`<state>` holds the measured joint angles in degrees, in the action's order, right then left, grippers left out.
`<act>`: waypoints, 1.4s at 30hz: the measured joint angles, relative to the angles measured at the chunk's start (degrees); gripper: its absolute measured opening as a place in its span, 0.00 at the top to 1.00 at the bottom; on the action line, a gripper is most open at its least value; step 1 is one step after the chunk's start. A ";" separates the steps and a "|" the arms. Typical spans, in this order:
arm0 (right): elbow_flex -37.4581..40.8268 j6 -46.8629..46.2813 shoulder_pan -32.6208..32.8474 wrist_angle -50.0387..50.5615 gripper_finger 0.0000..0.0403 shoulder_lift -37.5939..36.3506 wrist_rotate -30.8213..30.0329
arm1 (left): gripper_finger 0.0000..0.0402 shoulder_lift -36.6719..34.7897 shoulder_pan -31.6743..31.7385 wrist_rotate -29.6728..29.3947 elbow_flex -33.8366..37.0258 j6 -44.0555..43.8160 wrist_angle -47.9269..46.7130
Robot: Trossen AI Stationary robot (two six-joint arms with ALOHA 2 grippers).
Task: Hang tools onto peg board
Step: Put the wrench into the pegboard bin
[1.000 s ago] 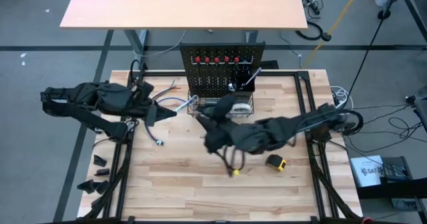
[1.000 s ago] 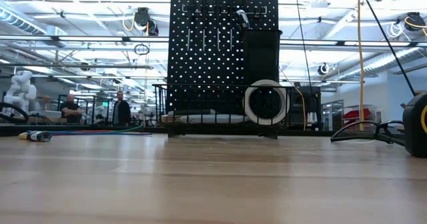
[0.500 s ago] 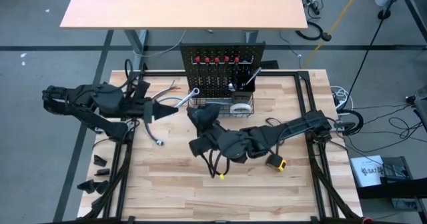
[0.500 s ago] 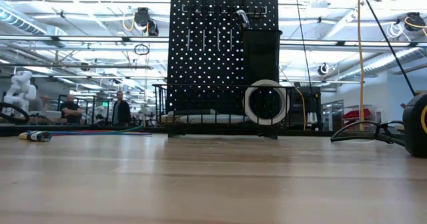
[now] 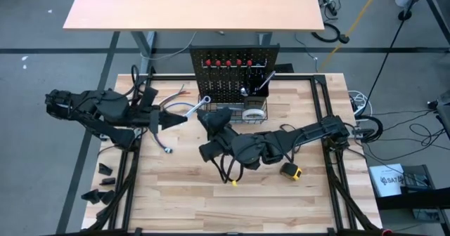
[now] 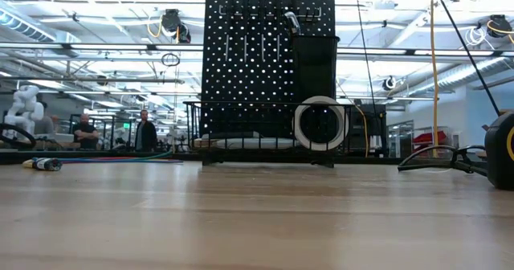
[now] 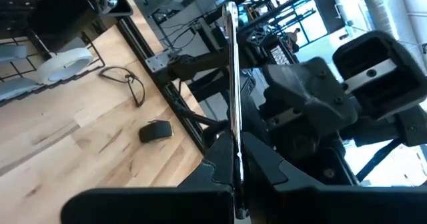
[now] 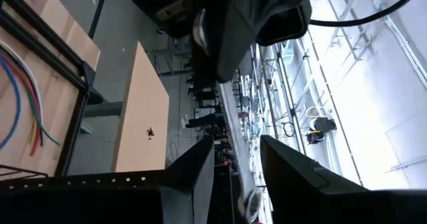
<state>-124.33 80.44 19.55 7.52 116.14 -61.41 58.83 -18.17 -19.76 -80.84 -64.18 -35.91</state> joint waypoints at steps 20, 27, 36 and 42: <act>0.00 1.67 -0.39 1.03 0.91 0.00 0.23 | 0.98 2.69 0.02 2.68 0.00 -0.23 4.00; 0.00 1.77 -0.32 1.24 0.98 1.03 -0.04 | 0.83 2.63 0.04 2.06 0.00 1.54 3.72; 0.02 -5.54 0.89 1.68 0.98 1.53 0.22 | 0.53 0.59 0.24 4.31 0.02 17.71 2.15; 0.09 -15.49 2.00 4.00 0.98 -0.34 0.17 | 0.45 -4.00 0.20 3.37 0.02 29.18 -0.94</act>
<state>-124.25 64.95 21.55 11.52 115.80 -61.23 54.83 -17.98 -16.39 -80.82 -35.00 -36.85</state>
